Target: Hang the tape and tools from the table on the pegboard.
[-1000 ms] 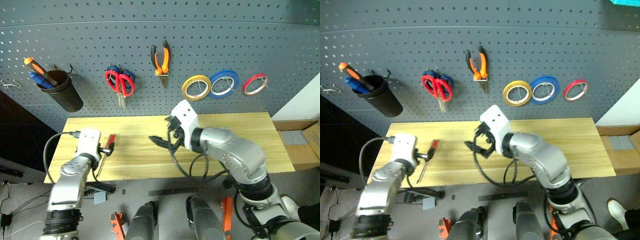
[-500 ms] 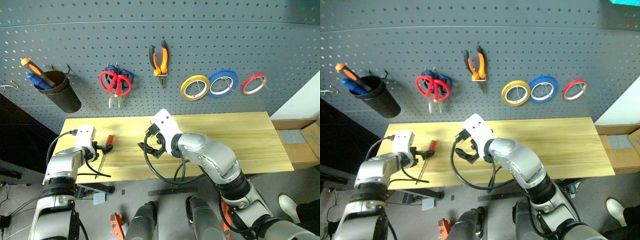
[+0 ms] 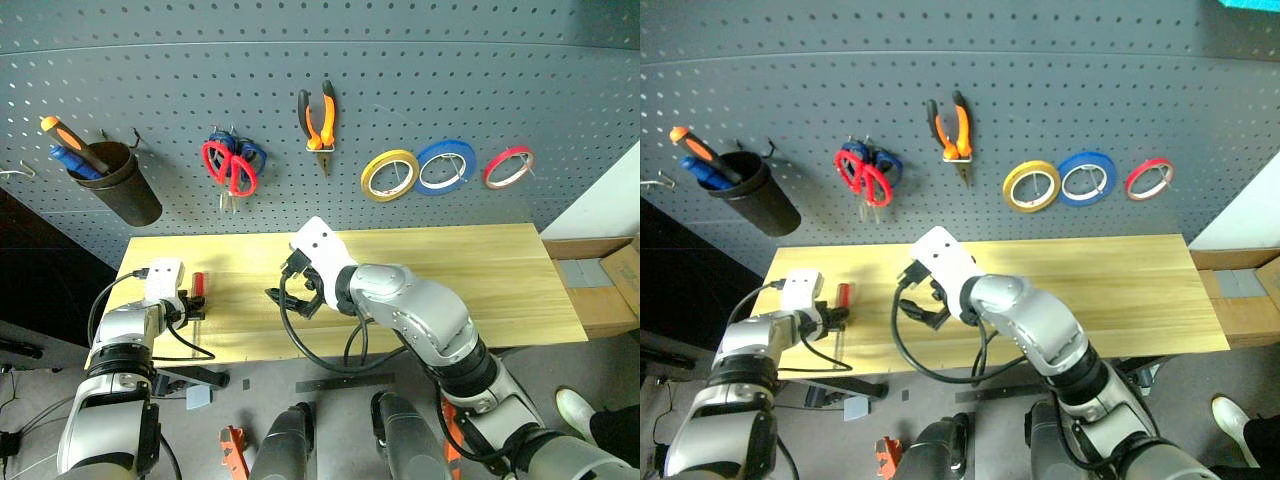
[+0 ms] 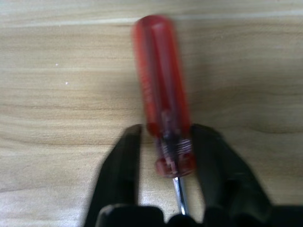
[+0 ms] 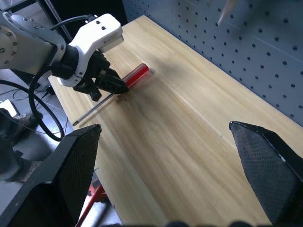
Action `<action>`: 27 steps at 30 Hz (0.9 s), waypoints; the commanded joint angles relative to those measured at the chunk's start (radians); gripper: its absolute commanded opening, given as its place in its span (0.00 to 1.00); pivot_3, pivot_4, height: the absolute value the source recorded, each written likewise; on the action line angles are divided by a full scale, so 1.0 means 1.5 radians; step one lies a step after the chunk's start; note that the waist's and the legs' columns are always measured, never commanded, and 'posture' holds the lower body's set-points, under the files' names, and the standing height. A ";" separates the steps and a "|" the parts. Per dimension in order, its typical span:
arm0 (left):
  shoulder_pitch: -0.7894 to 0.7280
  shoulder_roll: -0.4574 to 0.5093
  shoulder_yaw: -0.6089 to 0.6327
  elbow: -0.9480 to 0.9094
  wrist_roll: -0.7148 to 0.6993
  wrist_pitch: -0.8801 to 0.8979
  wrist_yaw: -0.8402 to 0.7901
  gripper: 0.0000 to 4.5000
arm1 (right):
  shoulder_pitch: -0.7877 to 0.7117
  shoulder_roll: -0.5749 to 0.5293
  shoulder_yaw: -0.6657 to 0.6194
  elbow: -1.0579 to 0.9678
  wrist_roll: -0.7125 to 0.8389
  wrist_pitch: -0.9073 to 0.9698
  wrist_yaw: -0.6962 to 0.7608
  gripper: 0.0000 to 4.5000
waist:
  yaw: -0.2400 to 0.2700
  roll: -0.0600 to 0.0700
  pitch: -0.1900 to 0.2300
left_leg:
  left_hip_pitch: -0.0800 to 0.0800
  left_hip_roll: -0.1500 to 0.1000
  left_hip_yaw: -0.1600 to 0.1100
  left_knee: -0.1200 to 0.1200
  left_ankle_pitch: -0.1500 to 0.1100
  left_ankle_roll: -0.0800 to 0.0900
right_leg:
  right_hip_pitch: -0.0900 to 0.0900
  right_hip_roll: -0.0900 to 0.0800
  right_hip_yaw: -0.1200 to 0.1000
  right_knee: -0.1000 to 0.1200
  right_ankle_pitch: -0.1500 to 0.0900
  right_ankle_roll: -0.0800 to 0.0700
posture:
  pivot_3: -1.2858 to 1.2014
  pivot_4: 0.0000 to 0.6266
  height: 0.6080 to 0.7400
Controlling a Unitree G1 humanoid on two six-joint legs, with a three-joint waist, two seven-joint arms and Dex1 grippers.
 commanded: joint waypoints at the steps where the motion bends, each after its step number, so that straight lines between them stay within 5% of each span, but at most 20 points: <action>1: 0.008 0.004 0.027 -0.056 -0.017 0.001 0.016 0.17 | -0.015 -0.014 0.015 -0.051 -0.004 -0.053 0.035 1.00 | 0.000 0.000 0.000 | 0.000 0.000 0.000 0.000 0.000 0.000 | 0.000 0.000 0.000 0.000 0.000 0.000 | 0.47 0.42 1.00; 11: 0.165 -0.075 0.116 -0.442 -0.109 0.084 0.086 0.17 | -0.020 -0.072 0.037 -0.096 -0.036 -0.209 0.116 1.00 | -0.001 -0.001 0.000 | 0.000 0.000 0.000 0.000 0.000 -0.001 | 0.000 -0.001 0.001 0.000 0.000 0.000 | 0.47 0.39 1.00; 16: 0.275 -0.116 0.101 -0.662 -0.090 -0.010 0.114 0.17 | -0.018 -0.065 0.016 -0.095 -0.031 -0.264 0.138 1.00 | 0.003 -0.001 -0.001 | 0.000 0.001 0.000 0.000 -0.001 -0.001 | 0.000 -0.001 0.001 0.000 0.000 0.000 | 0.48 0.37 1.00; 27: 0.171 -0.061 0.122 -0.669 -0.013 -0.239 0.159 0.17 | -0.071 -0.059 -0.017 -0.061 -0.040 -0.310 0.166 1.00 | 0.021 -0.005 -0.003 | 0.000 0.001 -0.001 0.000 0.003 -0.004 | 0.000 0.002 0.000 -0.001 0.003 -0.002 | 0.50 0.30 1.00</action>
